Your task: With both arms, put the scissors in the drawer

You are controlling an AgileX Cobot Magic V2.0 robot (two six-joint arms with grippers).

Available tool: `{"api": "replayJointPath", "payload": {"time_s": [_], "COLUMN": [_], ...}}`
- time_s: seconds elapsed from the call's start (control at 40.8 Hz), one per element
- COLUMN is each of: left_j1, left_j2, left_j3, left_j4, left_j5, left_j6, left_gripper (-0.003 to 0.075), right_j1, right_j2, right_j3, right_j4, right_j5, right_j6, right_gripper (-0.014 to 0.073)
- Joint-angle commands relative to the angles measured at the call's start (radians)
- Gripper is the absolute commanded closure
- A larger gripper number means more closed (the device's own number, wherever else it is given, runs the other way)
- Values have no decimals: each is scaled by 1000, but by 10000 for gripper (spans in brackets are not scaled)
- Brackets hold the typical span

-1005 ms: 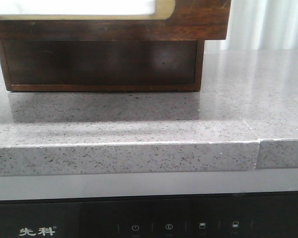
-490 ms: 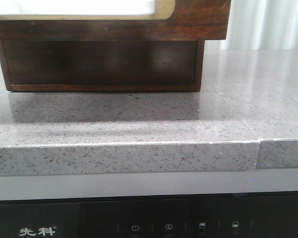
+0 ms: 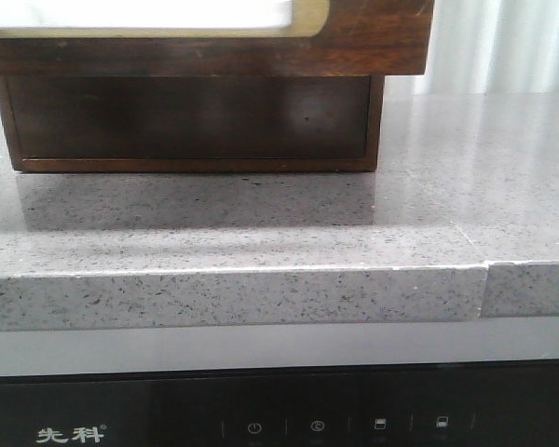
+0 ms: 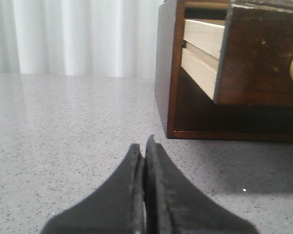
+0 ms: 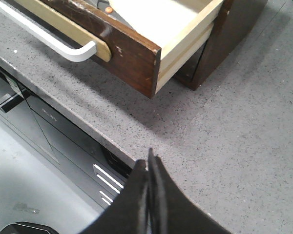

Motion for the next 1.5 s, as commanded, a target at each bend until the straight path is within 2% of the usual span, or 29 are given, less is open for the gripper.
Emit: {"api": "replayJointPath", "payload": {"time_s": [0.0, 0.638, 0.76, 0.834, 1.005, 1.128, 1.3, 1.471], "left_j1": [10, 10, 10, 10, 10, 10, 10, 10], "left_j2": [-20, -18, -18, -18, -18, -18, -18, -18], "left_j3": [25, 25, 25, 25, 25, 25, 25, 25], "left_j4": [-6, -6, -6, -6, -6, -6, -6, -6], "left_j5": [-88, -88, -88, -88, -88, -88, -88, -88], "left_j6": [-8, -8, -8, -8, -8, -8, -8, -8], "left_gripper": [741, 741, 741, 741, 741, 741, 741, 741], "right_j1": [-3, -3, -29, -116, -346, -466, -575, -615], "right_j2": [2, 2, -31, -85, -293, -442, -595, -663], "right_j3": [-22, -22, 24, 103, 389, 592, 836, 975], "right_j4": [-20, -20, -29, -29, -29, -29, -29, -20], "right_j5": [-73, -73, -99, -190, -522, -712, -920, -1010], "right_j6": [1, 1, 0, 0, 0, 0, 0, 2], "right_gripper": [662, 662, 662, 662, 662, 662, 662, 662]}}
